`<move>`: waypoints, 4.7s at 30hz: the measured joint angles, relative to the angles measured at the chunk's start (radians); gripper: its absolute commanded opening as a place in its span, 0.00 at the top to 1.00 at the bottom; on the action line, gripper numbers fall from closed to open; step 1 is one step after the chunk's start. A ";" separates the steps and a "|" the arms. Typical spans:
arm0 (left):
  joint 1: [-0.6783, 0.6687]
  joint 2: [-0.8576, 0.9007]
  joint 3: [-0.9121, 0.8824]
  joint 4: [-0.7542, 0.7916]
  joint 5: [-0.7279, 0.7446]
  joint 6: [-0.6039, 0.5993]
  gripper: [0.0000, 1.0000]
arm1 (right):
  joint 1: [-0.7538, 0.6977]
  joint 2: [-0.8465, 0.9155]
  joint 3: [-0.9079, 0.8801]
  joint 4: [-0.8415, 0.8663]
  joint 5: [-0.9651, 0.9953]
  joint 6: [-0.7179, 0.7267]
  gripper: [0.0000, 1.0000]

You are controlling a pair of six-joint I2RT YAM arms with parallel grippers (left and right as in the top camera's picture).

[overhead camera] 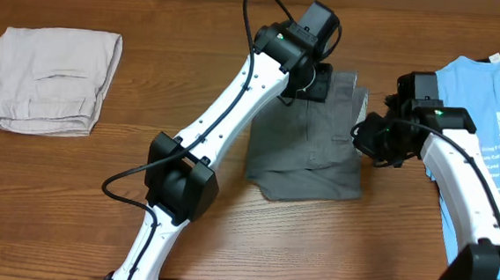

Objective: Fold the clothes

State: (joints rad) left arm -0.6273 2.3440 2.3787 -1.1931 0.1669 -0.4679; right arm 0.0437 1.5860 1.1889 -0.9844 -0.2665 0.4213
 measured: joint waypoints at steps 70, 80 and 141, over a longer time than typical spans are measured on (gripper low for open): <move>-0.080 0.104 -0.369 -0.251 -0.073 -0.039 0.95 | -0.129 0.047 0.048 -0.061 0.118 -0.059 0.00; 0.172 0.079 -0.391 -0.168 -0.251 -0.043 0.76 | -0.129 0.047 0.048 -0.062 0.117 -0.060 0.00; 0.032 -0.432 -0.983 0.278 -0.415 0.191 0.62 | -0.128 0.047 0.048 -0.059 0.118 -0.059 0.00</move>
State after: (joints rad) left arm -0.5957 1.9121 1.3960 -0.9146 -0.2481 -0.2768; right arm -0.0845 1.6329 1.2369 -1.0435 -0.1486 0.3626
